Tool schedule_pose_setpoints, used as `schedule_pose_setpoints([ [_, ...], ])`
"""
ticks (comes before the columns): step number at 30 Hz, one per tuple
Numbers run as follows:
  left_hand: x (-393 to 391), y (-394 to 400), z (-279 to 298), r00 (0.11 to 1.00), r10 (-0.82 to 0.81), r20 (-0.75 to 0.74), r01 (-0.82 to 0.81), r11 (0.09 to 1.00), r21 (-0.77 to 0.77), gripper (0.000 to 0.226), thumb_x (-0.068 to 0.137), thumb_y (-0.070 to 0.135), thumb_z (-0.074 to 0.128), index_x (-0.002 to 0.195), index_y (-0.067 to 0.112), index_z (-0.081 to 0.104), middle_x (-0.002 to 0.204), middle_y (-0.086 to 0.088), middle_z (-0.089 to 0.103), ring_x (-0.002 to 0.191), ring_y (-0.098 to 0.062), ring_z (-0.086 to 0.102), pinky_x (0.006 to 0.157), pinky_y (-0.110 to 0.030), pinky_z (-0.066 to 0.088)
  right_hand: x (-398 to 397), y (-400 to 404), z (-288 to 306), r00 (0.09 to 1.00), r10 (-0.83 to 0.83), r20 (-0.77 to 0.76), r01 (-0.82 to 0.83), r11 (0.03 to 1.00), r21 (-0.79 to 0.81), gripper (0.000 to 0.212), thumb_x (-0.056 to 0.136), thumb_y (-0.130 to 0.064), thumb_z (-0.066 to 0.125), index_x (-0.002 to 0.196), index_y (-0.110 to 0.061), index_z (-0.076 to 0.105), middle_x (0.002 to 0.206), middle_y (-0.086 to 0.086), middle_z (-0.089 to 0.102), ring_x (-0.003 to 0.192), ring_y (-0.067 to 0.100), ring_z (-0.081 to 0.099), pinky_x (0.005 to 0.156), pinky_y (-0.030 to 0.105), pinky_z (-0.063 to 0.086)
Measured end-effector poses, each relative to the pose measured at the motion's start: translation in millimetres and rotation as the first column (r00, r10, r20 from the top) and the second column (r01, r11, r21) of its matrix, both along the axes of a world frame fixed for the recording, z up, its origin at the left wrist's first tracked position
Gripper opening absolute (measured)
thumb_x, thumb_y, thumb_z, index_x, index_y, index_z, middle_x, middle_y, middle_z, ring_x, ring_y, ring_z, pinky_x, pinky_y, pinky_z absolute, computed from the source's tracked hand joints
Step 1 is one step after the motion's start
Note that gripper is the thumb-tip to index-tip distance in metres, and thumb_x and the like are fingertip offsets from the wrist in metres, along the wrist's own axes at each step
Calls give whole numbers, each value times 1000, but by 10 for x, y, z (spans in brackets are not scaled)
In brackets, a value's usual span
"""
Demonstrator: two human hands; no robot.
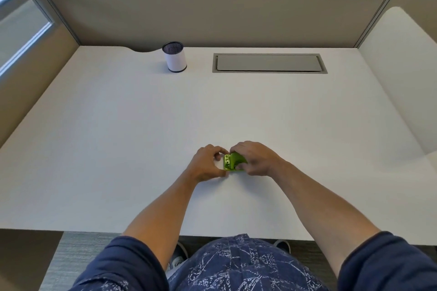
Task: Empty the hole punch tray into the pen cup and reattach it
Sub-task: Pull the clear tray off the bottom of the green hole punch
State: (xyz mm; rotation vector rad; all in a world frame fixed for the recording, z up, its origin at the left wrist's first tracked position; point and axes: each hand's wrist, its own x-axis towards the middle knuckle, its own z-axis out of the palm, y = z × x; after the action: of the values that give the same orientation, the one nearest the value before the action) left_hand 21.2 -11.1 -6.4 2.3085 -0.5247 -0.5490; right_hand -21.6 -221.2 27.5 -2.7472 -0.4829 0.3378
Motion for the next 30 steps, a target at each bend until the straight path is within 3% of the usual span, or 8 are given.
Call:
schedule_pose_setpoints([
  [6, -83, -31, -38, 994, 24, 104, -28, 999, 30, 64, 61, 50, 86, 119, 31, 66, 96, 8, 60, 94, -16, 57, 85, -35, 51, 13, -15, 18, 1000, -20, 1, 20, 1000, 24, 44, 83, -25, 75, 123, -18, 59, 115, 0, 67, 105, 23, 60, 88, 35, 47],
  [12, -84, -29, -13, 994, 17, 107, -20, 999, 27, 65, 55, 56, 88, 113, 33, 67, 93, 14, 58, 91, -12, 55, 80, -31, 48, -10, -19, 18, 1000, -12, 4, 12, 1000, 21, 44, 81, -24, 75, 122, -18, 59, 113, 0, 68, 103, 24, 60, 88, 38, 49],
  [30, -136, -48, -41, 990, 73, 125, -75, 997, 9, 58, 59, 44, 89, 110, 31, 66, 92, 14, 59, 92, -13, 55, 84, -33, 48, 21, -73, 5, 999, -37, 7, 36, 996, 82, 43, 81, -27, 76, 120, -21, 59, 111, -1, 67, 100, 22, 59, 85, 32, 46],
])
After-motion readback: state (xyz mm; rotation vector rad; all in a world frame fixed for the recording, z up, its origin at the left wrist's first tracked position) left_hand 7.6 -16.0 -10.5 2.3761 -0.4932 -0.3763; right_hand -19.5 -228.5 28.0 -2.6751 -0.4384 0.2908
